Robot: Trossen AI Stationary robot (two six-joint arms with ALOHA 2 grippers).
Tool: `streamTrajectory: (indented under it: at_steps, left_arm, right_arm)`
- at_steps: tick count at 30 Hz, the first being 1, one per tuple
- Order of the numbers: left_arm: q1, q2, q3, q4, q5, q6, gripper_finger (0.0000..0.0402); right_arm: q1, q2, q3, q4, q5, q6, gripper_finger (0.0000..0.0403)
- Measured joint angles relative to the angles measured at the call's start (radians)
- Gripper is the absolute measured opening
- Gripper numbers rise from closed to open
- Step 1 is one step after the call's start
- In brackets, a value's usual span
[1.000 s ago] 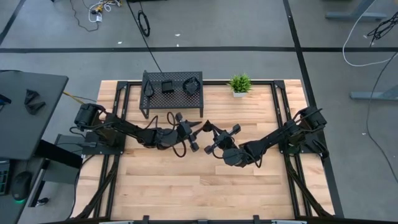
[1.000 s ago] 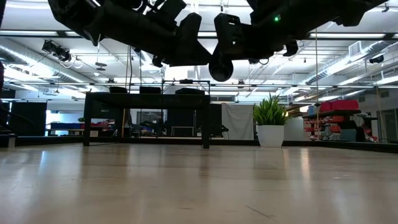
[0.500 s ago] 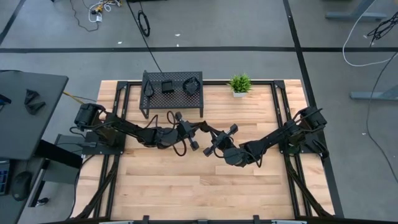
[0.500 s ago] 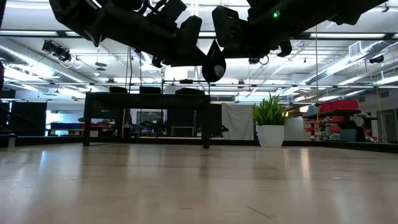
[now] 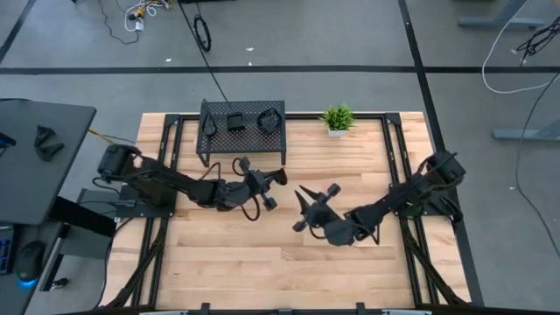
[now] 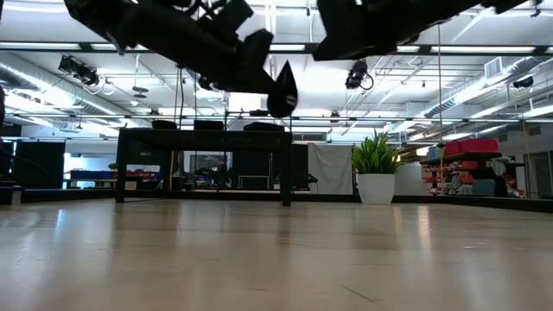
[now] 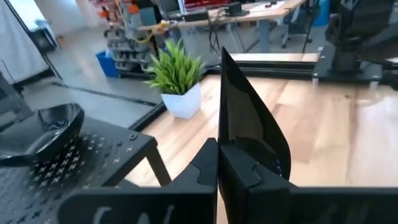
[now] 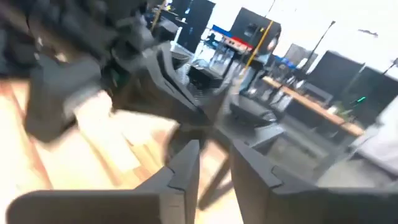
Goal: Pick & Place Mini shaped plates
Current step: Stack the black drop shaped plate on top of the black drop shaped plates on the shelf
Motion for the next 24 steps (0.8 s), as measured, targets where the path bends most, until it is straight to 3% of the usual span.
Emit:
streamTrajectory:
  at_steps: [4, 7, 13, 19, 24]
  left_arm:
    - [0.009, -0.127, 0.0, -0.23, 0.027, -0.115, 0.0003]
    - [0.061, -0.267, 0.0, -0.46, 0.083, -0.214, 0.0003]
    - [0.312, -0.495, 0.072, -0.943, 0.251, -0.351, 0.0003]
    - [0.617, -0.514, 0.241, -1.372, 0.373, -0.365, 0.0003]
    - [0.822, -0.514, 0.289, -1.445, 0.506, -0.315, 0.0006]
  right_arm:
    - [0.037, 0.0, 0.0, -0.019, 0.09, -0.037, 0.0105]
    - [0.042, 0.0, 0.0, -0.043, 0.095, 0.015, 0.0107]
    - [0.025, -0.001, 0.0, -0.117, 0.038, 0.15, 0.0101]
    - [-0.007, -0.001, 0.0, -0.133, -0.038, 0.21, 0.0094]
    - [-0.017, -0.001, 0.0, -0.138, -0.075, 0.227, 0.0091]
